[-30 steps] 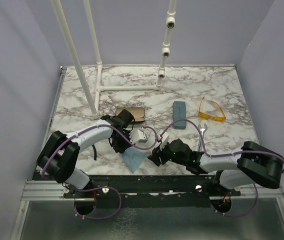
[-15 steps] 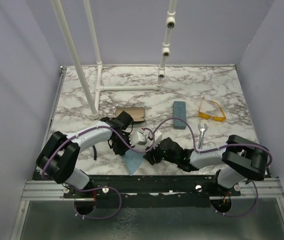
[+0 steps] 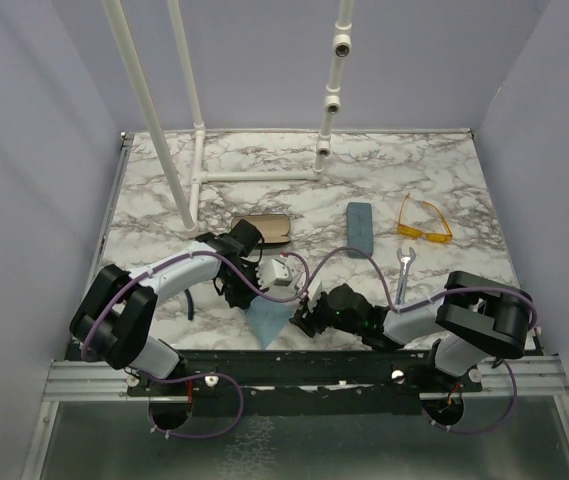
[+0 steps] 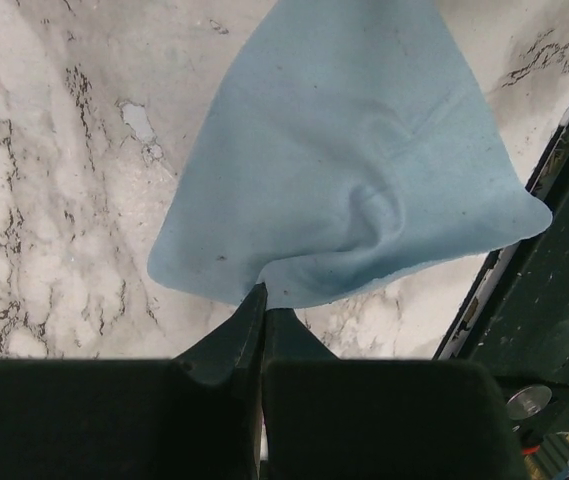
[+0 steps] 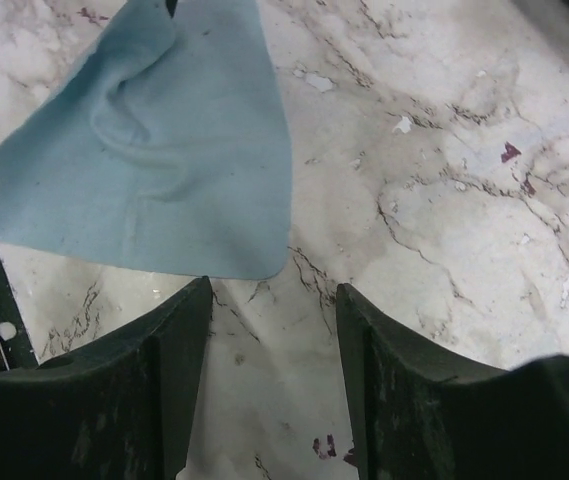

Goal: Organize the sunglasses
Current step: Fold the glasses cleaning cloth at the center of the board.

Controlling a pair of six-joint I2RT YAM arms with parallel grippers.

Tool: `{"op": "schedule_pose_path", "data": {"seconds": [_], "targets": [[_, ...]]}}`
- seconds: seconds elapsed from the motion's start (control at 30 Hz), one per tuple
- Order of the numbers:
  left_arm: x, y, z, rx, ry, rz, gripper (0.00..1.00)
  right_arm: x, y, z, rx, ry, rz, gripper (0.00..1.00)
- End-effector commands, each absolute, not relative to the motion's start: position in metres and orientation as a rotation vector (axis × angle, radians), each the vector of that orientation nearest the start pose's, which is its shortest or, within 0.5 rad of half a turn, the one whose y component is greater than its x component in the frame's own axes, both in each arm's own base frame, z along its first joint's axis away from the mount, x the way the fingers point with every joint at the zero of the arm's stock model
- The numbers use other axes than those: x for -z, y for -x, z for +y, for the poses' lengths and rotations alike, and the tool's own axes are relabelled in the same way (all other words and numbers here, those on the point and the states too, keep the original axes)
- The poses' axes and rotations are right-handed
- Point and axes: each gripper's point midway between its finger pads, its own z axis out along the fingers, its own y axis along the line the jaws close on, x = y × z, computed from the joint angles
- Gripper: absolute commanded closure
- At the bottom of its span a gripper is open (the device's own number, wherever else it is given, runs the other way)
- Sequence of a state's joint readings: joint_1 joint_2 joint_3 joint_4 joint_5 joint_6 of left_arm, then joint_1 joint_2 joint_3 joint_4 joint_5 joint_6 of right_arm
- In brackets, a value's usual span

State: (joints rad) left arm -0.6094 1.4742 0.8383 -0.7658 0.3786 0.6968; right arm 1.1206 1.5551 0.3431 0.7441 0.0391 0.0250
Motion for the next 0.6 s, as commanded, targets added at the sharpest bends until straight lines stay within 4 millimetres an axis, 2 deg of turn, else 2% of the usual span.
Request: {"op": "schedule_pose_path", "data": {"seconds": [0.0,0.17,0.3,0.43,0.57], "targets": [[-0.029,-0.166,-0.172,0.616,-1.806,2.265,1.0,-0.019,-0.151,0.331,-0.678,1.267,1.609,0.43],[-0.026,-0.164,-0.173,0.638,-1.811,2.272,1.0,-0.002,-0.153,0.325,-0.571,1.431,1.564,0.4],[-0.024,-0.164,-0.174,0.647,-1.815,2.288,1.0,0.013,-0.149,0.328,-0.56,1.53,1.554,0.4],[-0.026,-0.164,-0.174,0.651,-1.816,2.281,1.0,0.02,-0.145,0.331,-0.583,1.575,1.581,0.5],[-0.025,-0.163,-0.174,0.658,-1.818,2.287,1.0,0.031,-0.138,0.325,-0.614,1.609,1.678,0.64]]}}
